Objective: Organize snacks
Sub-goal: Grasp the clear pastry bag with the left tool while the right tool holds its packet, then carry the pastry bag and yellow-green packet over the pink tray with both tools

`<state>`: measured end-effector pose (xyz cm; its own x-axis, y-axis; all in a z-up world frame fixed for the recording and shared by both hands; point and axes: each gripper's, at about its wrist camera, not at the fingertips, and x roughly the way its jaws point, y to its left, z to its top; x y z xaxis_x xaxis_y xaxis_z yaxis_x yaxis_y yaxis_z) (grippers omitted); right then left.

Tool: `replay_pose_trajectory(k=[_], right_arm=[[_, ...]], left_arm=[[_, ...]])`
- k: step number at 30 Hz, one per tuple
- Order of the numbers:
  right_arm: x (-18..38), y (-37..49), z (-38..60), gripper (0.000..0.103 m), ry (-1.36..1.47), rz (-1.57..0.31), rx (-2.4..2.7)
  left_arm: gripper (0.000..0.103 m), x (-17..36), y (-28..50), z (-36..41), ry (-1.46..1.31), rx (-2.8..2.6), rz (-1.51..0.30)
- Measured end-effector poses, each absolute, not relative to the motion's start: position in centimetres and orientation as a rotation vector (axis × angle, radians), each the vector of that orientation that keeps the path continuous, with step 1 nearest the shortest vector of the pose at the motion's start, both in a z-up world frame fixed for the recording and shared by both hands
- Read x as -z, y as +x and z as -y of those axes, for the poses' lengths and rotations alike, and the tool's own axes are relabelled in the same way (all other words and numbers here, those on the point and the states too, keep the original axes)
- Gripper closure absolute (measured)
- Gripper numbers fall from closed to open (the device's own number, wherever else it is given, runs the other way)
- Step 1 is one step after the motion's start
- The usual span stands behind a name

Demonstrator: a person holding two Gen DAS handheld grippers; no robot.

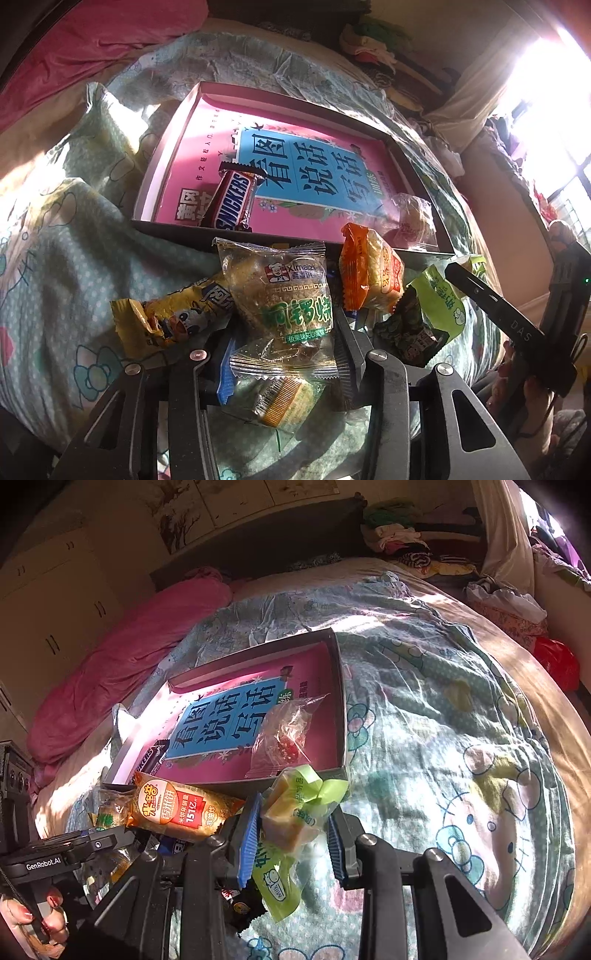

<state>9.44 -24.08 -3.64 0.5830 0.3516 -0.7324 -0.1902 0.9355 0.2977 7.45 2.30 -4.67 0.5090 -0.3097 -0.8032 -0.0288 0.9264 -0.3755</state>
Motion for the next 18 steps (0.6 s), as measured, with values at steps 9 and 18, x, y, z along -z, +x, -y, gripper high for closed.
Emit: replay_pose_trajectory(k=[9, 18], right_arm=[[3.5, 9.7, 25.5, 0.07, 0.225, -0.889, -0.275], [2.4, 9.7, 27.5, 0.07, 0.303, -0.824, -0.242]], left_arm=[[0.058, 3.2, 7.2, -3.8, -0.38, 0.146, -0.98], [0.058, 2.1, 7.1, -5.0, -0.382, 0.12, -0.928]])
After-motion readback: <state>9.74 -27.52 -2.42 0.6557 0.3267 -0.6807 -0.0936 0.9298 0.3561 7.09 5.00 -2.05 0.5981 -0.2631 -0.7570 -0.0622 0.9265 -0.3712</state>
